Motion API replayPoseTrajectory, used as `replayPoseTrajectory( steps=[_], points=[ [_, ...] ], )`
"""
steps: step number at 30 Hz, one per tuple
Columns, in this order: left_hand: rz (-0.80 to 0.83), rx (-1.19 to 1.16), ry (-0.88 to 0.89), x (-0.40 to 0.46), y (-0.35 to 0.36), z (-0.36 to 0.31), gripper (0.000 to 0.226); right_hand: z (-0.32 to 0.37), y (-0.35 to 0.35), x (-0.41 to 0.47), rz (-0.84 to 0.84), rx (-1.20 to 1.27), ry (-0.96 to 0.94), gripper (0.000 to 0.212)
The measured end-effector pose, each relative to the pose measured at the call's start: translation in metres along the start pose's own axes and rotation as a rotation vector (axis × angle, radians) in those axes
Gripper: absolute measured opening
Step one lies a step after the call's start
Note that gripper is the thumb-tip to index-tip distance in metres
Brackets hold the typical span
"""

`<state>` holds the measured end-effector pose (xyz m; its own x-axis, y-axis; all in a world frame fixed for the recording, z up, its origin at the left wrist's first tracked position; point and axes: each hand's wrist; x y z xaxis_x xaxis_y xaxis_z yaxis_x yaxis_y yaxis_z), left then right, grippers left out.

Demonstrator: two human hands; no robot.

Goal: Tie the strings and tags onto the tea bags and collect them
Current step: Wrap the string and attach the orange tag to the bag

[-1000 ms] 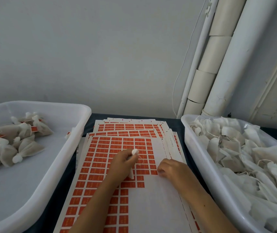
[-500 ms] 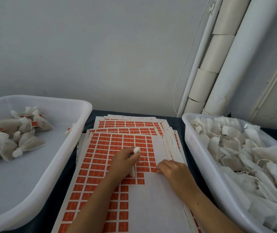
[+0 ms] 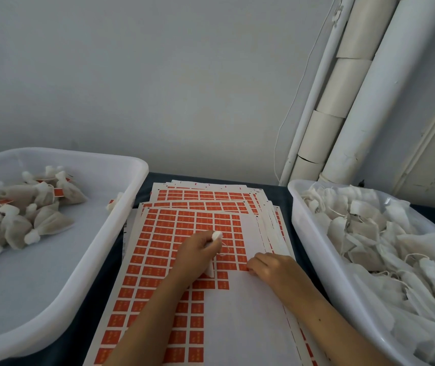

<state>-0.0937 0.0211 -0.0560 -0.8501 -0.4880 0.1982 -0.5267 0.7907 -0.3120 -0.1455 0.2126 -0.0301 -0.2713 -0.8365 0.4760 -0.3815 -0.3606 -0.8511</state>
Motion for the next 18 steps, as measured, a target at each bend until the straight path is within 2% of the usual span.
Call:
replayPoseTrajectory(
  steps=[11,18],
  points=[
    [0.006,0.012,0.013,0.0,0.0,0.001,0.032,0.002,0.008,0.007,0.008,-0.094,-0.005,0.047],
    [0.021,-0.015,0.005,0.001,-0.001,0.0,0.033,0.0,-0.005,0.005,0.224,-0.051,-0.038,0.044]
  ],
)
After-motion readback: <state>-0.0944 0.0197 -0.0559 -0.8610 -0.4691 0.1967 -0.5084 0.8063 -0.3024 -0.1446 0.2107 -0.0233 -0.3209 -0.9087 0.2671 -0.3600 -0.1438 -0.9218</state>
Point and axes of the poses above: each hand's wrist, its own x-axis towards the middle knuckle, its own y-axis out of the palm, z = x × y, and after that the axes turned 6 degrees about -z, right-handed
